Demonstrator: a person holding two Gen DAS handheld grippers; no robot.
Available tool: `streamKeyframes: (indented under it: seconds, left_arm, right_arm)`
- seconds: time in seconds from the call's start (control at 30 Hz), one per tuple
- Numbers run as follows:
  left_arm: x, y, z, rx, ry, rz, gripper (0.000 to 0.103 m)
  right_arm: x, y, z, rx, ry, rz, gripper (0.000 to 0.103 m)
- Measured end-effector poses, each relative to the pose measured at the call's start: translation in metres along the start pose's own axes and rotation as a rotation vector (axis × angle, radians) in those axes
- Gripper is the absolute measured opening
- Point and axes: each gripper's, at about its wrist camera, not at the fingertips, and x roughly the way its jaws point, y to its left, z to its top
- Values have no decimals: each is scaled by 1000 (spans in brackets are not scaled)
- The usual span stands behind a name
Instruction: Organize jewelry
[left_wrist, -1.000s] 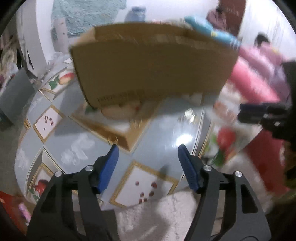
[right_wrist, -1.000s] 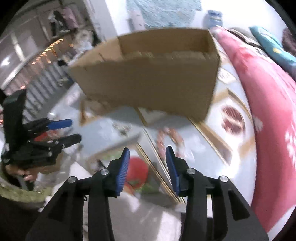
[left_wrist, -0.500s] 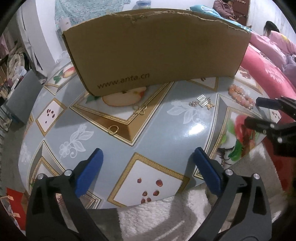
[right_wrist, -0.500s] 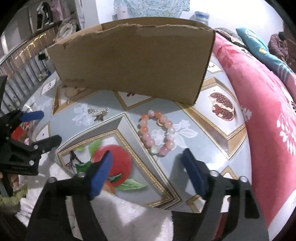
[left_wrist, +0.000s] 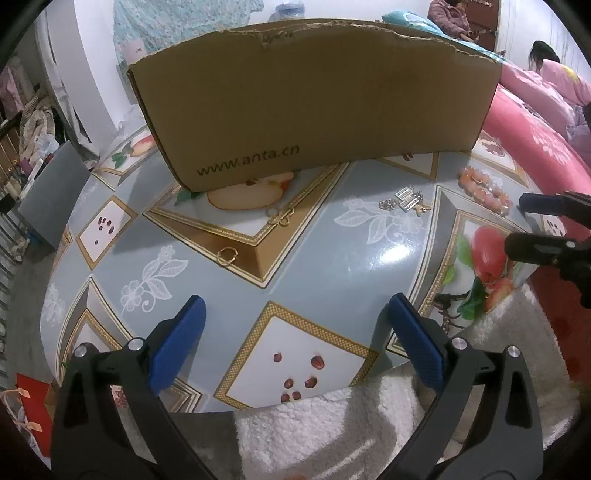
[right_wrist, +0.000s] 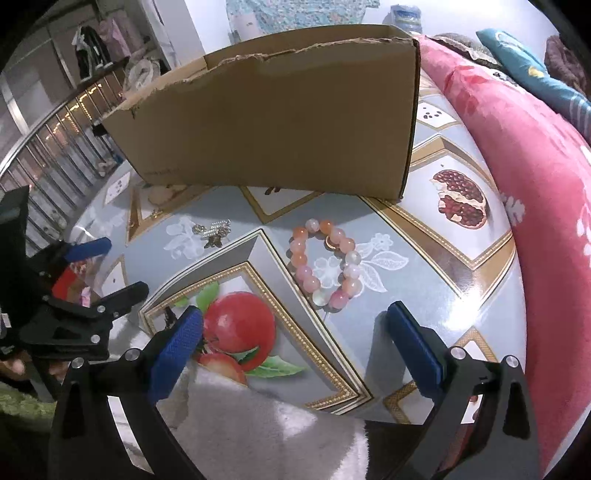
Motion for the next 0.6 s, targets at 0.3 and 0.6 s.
streamKeyframes:
  seconds: [0.3, 0.6]
  left_arm:
    - [-8, 12, 2, 17, -26, -8, 95]
    - [-7, 53, 20, -55, -31, -14, 48]
  right_arm:
    - [-18, 17, 13, -21, -86, 37, 79]
    - [1, 61, 20, -68, -100, 250, 65]
